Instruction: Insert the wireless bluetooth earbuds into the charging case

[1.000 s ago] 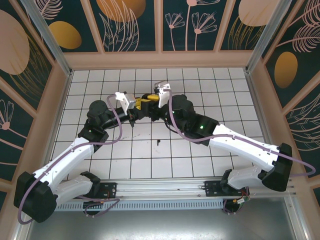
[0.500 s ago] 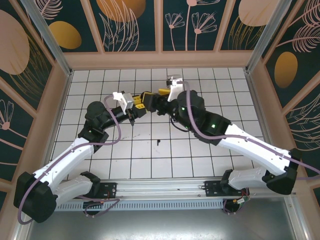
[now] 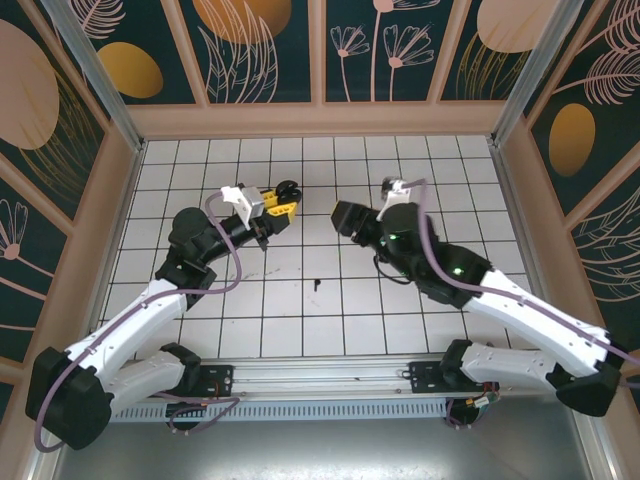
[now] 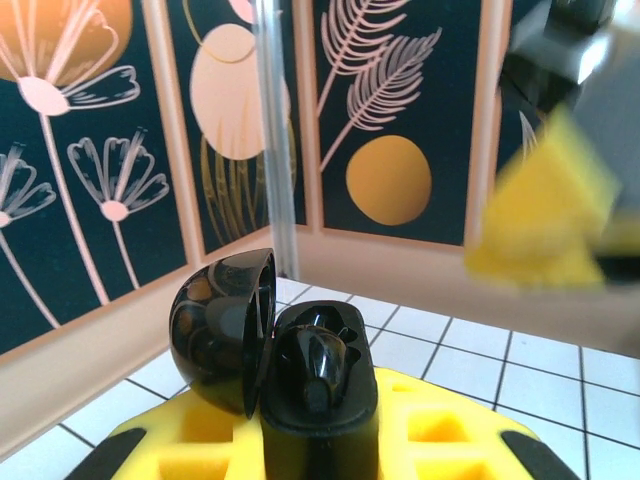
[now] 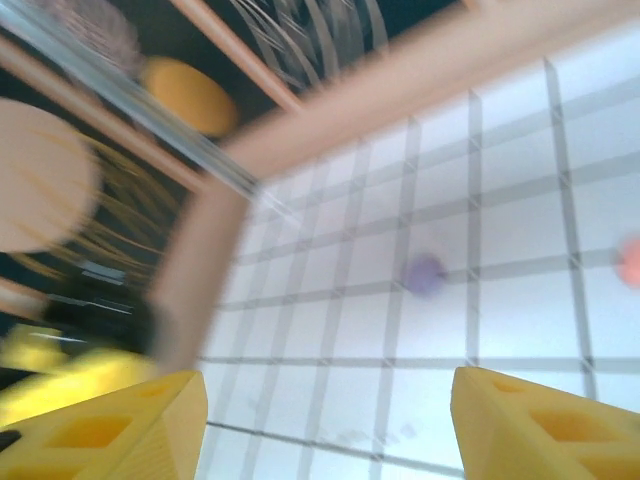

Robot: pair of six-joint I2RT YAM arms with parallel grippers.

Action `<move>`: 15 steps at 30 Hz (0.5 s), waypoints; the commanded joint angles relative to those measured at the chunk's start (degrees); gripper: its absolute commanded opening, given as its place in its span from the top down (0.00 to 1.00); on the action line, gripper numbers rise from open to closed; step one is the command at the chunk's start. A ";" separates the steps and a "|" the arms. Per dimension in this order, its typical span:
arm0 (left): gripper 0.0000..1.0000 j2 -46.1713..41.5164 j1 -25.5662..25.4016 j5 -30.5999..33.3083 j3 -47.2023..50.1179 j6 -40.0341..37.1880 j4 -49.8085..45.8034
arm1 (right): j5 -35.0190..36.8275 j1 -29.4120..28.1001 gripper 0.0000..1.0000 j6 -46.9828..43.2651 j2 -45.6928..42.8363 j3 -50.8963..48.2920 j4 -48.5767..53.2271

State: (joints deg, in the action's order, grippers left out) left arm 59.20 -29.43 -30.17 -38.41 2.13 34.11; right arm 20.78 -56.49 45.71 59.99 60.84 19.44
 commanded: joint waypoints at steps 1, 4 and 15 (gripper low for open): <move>1.00 -1.34 -0.35 3.98 0.60 -0.98 3.63 | -0.47 1.18 0.38 9.54 4.88 -4.06 9.21; 1.00 -1.72 -0.36 6.72 0.61 -1.24 3.78 | -3.92 1.56 0.41 11.48 11.03 -5.75 9.18; 1.00 -3.89 -0.29 11.26 1.19 -2.71 3.85 | -10.96 0.81 0.56 13.17 33.71 0.32 8.76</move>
State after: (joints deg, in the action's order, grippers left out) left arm 56.80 -29.43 -20.82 -37.65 0.80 34.96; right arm 11.68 -55.22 57.63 92.33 57.89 27.44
